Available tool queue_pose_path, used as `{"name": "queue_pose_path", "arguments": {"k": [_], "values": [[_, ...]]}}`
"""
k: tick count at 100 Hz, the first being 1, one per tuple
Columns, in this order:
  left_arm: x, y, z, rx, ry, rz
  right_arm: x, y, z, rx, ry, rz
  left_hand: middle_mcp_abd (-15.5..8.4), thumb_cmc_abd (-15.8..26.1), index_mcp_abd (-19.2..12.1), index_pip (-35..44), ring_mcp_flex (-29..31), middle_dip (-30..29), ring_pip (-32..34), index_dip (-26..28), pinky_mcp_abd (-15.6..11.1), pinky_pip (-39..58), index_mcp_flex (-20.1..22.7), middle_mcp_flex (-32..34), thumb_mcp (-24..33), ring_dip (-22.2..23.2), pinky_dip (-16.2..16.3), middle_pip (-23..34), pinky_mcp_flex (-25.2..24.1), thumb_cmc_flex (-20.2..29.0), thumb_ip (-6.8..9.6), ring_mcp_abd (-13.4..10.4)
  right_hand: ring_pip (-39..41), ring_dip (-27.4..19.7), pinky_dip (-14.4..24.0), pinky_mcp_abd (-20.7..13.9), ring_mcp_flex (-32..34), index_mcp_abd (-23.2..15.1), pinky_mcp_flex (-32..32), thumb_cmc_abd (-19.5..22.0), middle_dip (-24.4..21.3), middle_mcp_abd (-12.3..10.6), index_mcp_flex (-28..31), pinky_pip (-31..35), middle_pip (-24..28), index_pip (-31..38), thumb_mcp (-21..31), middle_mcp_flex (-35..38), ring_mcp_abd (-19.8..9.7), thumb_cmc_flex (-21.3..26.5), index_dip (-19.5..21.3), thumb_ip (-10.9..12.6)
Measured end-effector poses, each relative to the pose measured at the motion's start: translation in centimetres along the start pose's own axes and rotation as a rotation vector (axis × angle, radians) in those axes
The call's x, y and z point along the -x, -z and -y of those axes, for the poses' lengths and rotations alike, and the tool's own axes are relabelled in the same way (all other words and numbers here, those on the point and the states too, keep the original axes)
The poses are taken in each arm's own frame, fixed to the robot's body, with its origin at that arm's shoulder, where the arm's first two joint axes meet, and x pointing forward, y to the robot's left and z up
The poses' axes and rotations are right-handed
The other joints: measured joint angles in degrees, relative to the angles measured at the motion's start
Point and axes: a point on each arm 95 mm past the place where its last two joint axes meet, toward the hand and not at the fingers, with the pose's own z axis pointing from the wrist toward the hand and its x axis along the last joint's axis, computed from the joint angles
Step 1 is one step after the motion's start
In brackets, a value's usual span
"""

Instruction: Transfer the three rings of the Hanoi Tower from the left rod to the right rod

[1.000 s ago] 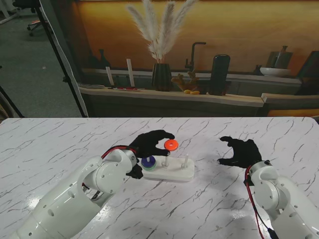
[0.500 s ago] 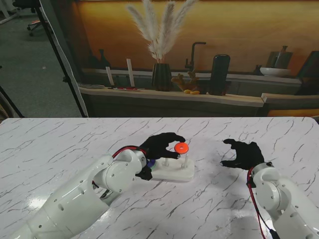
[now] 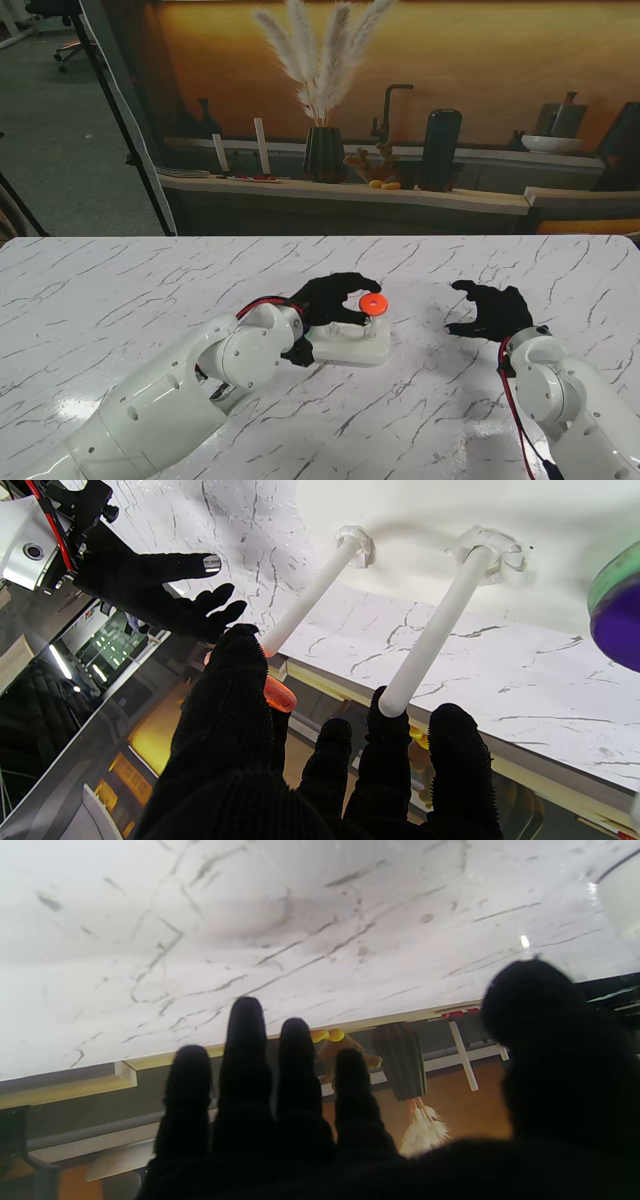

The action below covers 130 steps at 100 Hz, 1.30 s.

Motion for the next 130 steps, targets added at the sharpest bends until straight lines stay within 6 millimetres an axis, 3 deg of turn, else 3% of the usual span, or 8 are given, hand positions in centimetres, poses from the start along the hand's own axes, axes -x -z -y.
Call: {"name": "queue_pose_path", "arguments": {"k": [130], "values": [[0.14, -0.74, -0.91, 0.011, 0.015, 0.006, 0.37, 0.16, 0.09, -0.004, -0.002, 0.006, 0.00, 0.22, 0.00, 0.00, 0.00, 0.00, 1.18, 0.00, 0.00, 0.93, 0.00, 0.00, 0.00, 0.47, 0.82, 0.45, 1.18, 0.00, 0.00, 0.00, 0.60, 0.00, 0.00, 0.00, 0.00, 0.00, 0.52, 0.10, 0.00, 0.00, 0.00, 0.05, 0.00, 0.00, -0.07, 0.01, 0.00, 0.66, -0.01, 0.00]]}}
